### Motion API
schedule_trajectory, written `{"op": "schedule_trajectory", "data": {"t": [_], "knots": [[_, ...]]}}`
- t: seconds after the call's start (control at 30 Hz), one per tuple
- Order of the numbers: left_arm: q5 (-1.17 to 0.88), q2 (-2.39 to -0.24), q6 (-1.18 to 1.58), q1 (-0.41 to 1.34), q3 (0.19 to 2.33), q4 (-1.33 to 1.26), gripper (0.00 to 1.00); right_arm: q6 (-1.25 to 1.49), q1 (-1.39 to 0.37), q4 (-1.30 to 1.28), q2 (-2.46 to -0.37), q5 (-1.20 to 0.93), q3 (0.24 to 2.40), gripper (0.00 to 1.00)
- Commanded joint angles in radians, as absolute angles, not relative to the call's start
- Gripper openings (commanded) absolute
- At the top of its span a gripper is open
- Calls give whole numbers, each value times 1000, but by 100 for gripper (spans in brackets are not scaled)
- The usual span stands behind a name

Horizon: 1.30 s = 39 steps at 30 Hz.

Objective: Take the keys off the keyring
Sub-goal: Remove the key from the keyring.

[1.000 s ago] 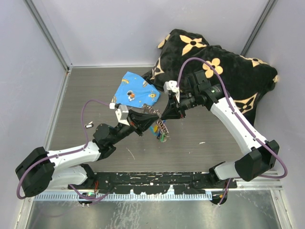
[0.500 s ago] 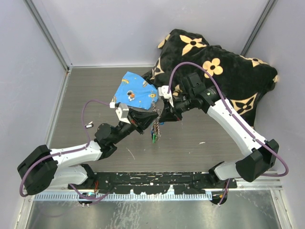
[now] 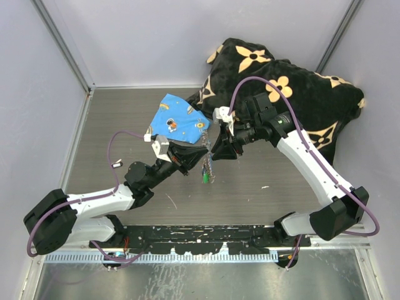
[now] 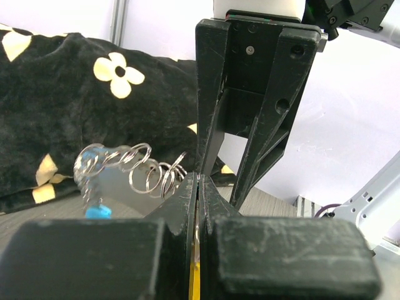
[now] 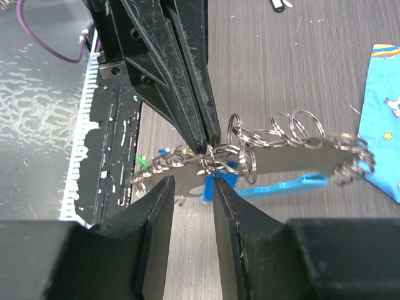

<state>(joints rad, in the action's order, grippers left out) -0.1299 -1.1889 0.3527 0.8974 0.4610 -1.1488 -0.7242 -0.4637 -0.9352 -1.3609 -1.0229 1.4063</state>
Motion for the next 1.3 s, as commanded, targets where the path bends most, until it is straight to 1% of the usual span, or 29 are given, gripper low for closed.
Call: {"op": "schedule_trajectory", "data": {"t": [0.0,0.43,0.9,1.1,1.2,1.27], "knots": [[-135,-1173,363,896,472,-1275,0,-680,-465,-887,-1338,-1099,1438,37],[-159,-1175,379,895,474,-1281,0,-589,-463,-794,-1365,-1150,1401,37],[-166,-1171,383,895,471,-1282,0,-523,-449,-738,-1366,-1129,1385,39],[-169,-1172,383,894,471,-1283,0,-528,-448,-734,-1368,-1172,1378,32],[-171,-1170,387,895,472,-1285,0,-532,-449,-733,-1370,-1189,1375,25],[-172,-1172,388,895,472,-1285,0,-537,-448,-735,-1372,-1195,1372,16]]}}
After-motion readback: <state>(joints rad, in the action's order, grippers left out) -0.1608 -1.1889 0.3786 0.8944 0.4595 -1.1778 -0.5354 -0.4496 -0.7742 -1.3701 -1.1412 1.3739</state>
